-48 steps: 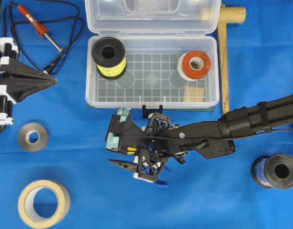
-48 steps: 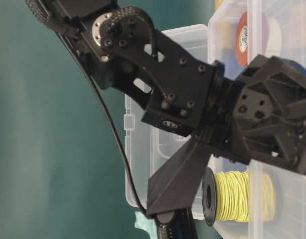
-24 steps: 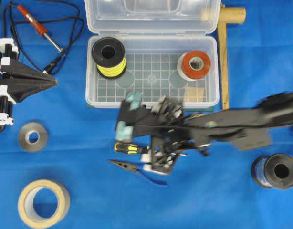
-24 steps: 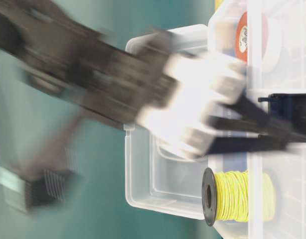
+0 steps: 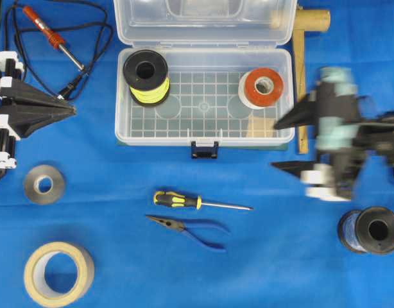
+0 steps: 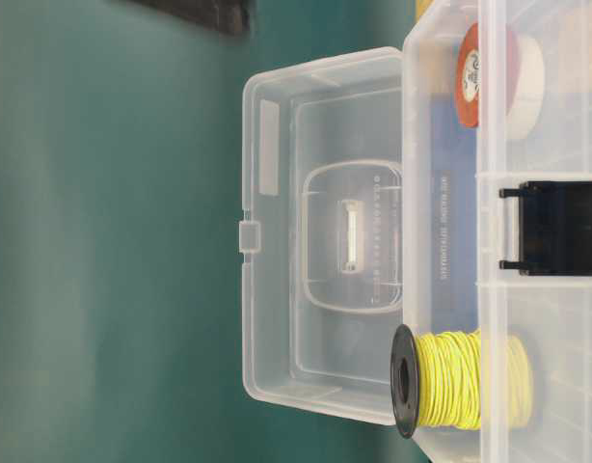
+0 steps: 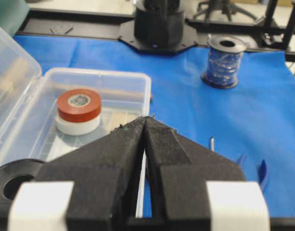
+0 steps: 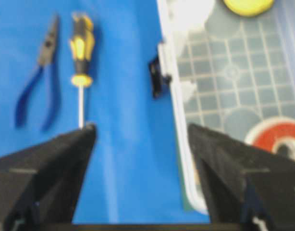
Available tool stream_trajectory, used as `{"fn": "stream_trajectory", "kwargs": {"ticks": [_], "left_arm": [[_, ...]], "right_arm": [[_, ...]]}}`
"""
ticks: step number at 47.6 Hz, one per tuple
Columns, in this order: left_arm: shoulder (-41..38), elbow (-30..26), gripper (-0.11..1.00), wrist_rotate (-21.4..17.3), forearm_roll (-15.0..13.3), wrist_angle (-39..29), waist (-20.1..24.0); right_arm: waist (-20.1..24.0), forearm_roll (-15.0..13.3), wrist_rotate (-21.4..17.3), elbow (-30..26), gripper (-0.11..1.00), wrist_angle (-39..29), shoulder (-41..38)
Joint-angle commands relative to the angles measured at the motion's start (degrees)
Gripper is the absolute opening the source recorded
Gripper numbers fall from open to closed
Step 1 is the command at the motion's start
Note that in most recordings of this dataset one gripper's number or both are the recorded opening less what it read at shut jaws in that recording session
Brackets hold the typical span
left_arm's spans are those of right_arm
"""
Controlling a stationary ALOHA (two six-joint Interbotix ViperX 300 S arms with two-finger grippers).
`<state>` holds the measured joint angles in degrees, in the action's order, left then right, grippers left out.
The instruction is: Pick the screwdriver from the toolbox among several items.
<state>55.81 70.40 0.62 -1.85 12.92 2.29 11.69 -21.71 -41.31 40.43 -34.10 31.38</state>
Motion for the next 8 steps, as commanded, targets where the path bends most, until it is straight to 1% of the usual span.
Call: {"fn": "stream_trajectory", "kwargs": {"ticks": [1, 8], "left_arm": [[-0.44, -0.44, 0.00, 0.00, -0.09, 0.26, 0.18], [-0.79, -0.44, 0.00, 0.00, -0.09, 0.53, 0.18]], "right_arm": [[0.26, -0.97, -0.09, 5.62, 0.76, 3.25, 7.91], [0.26, -2.72, -0.09, 14.94, 0.76, 6.77, 17.84]]}}
